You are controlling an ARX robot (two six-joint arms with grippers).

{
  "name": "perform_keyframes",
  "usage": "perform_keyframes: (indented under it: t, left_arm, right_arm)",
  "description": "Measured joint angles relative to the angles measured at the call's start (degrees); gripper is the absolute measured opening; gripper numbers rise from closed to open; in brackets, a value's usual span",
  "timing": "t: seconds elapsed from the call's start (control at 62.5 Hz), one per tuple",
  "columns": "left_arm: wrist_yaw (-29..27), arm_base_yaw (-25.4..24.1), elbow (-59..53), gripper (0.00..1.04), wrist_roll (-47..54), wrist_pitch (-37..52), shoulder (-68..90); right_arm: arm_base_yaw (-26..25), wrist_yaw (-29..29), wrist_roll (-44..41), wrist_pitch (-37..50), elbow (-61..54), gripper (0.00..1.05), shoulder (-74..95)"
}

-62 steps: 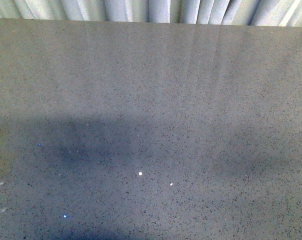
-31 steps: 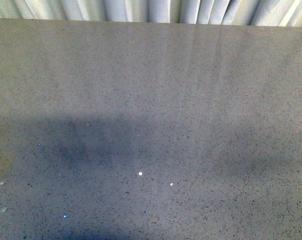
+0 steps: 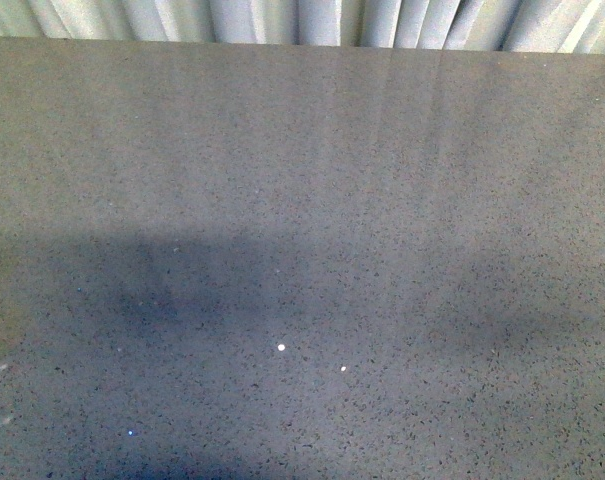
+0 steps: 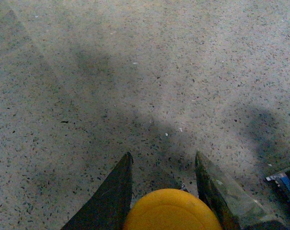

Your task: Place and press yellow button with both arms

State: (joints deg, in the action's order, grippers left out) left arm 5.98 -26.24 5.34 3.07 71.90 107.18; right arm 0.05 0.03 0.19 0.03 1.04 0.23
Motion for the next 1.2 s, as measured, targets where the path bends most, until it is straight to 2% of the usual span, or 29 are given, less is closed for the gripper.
perform_keyframes:
  t: [0.224,0.336,0.416,0.512,0.624,0.72,0.736,0.817,0.897,0.977,1.201]
  left_arm:
    - [-1.5,0.4,-0.3,0.32,1.2,-4.8,-7.4]
    - [-2.1,0.5,3.0,0.32,4.9,-13.5,-18.1]
    - [-3.3,2.7,7.0,0.32,6.5,-19.1,-25.0]
    - [-5.7,9.0,10.7,0.32,6.8,-22.7,-29.7]
    - [-10.1,20.4,12.3,0.32,6.7,-22.8,-30.1]
    - [-15.1,36.7,13.2,0.32,6.6,-17.8,-24.3]
    - [-15.2,37.3,13.3,0.32,6.6,-17.5,-23.9]
    - [-17.4,50.4,15.6,0.32,7.7,-11.4,-13.7]
    - [-17.8,58.9,18.1,0.32,10.0,-6.9,-3.6]
    - [-17.7,61.7,19.5,0.32,12.5,-4.6,2.8]
    - [-17.0,62.0,24.9,0.32,16.1,-2.4,11.7]
  right_arm:
    - [0.0,0.0,0.0,0.0,0.0,0.96,0.0]
    - [0.0,0.0,0.0,0.0,0.0,0.96,0.0]
    - [0.0,0.0,0.0,0.0,0.0,0.96,0.0]
    - [0.0,0.0,0.0,0.0,0.0,0.96,0.0]
    - [0.0,0.0,0.0,0.0,0.0,0.96,0.0]
    - [0.0,0.0,0.0,0.0,0.0,0.96,0.0]
    - [0.0,0.0,0.0,0.0,0.0,0.96,0.0]
    - [0.0,0.0,0.0,0.0,0.0,0.96,0.0]
    - [0.0,0.0,0.0,0.0,0.0,0.96,0.0]
    - [0.0,0.0,0.0,0.0,0.0,0.96,0.0]
    - [0.0,0.0,0.0,0.0,0.0,0.96,0.0]
